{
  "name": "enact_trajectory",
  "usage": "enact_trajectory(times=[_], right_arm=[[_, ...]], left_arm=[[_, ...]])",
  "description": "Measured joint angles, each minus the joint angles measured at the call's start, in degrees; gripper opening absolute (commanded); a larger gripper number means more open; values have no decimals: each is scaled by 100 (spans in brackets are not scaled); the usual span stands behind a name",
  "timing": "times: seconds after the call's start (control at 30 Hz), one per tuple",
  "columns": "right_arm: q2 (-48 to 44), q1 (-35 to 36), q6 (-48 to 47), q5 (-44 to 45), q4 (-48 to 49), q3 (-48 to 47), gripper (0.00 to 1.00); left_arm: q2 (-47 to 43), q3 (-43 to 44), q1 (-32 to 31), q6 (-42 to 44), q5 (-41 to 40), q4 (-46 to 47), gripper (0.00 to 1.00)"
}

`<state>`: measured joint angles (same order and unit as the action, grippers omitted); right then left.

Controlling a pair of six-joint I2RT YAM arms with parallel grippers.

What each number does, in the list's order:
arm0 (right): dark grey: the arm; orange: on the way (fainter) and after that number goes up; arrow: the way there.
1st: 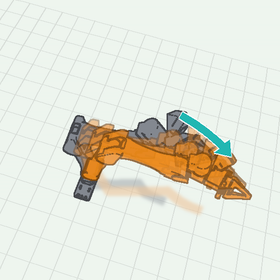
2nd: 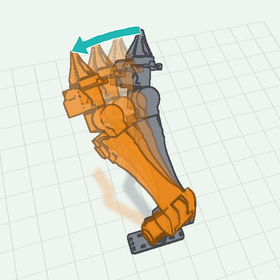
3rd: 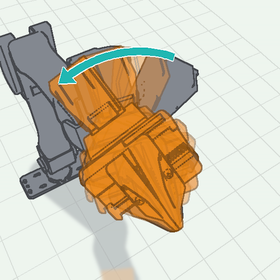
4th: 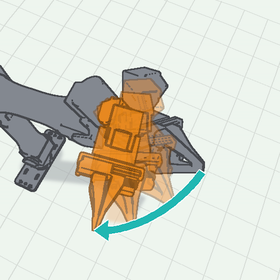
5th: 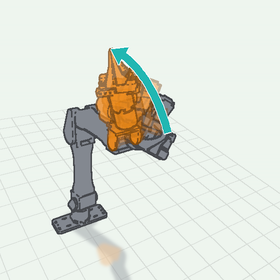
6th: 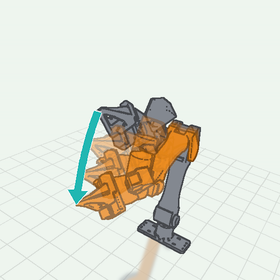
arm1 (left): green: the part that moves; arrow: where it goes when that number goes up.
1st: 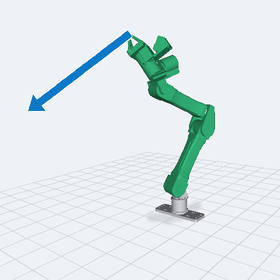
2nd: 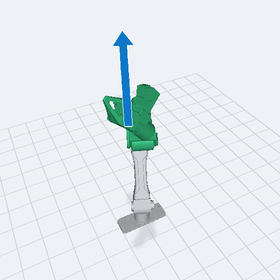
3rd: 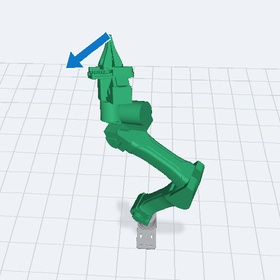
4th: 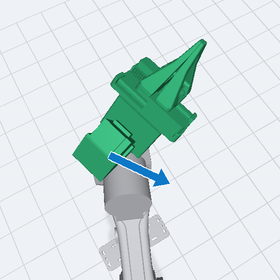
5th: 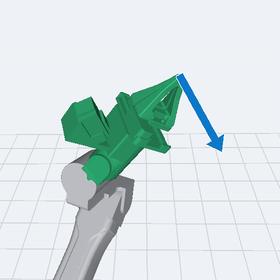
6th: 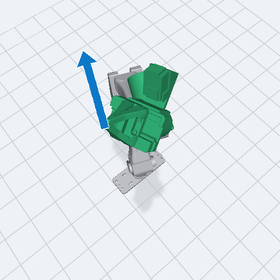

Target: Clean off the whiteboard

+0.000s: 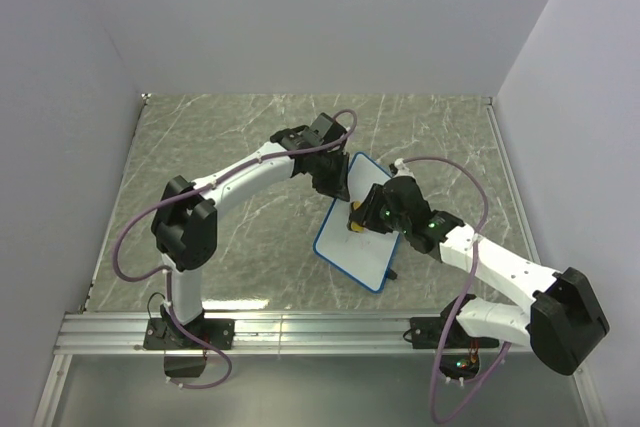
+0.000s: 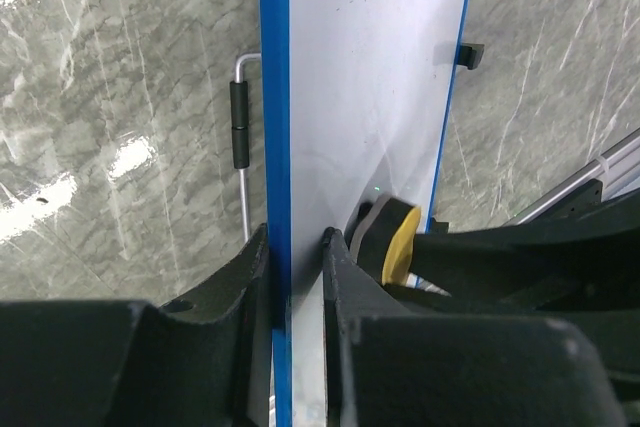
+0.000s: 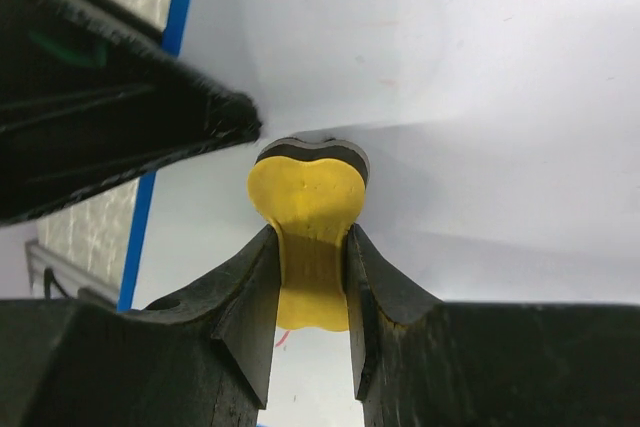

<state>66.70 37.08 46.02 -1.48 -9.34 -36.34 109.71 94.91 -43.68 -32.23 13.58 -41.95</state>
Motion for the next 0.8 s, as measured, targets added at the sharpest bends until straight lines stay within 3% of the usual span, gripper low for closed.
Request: enact_trajectory(times=[0.43,0.67,0.8], right_arm=[[243,297,149,490,-339,-275,0],[-376,579,391,844,203,396,0],[-1097,1108,529,730,168,968,0]], left_arm=[[79,125,9,28,-55,-208,0],[275,553,-13,142,-2,-597,0],[446,872,-15,299,17,-800,0]])
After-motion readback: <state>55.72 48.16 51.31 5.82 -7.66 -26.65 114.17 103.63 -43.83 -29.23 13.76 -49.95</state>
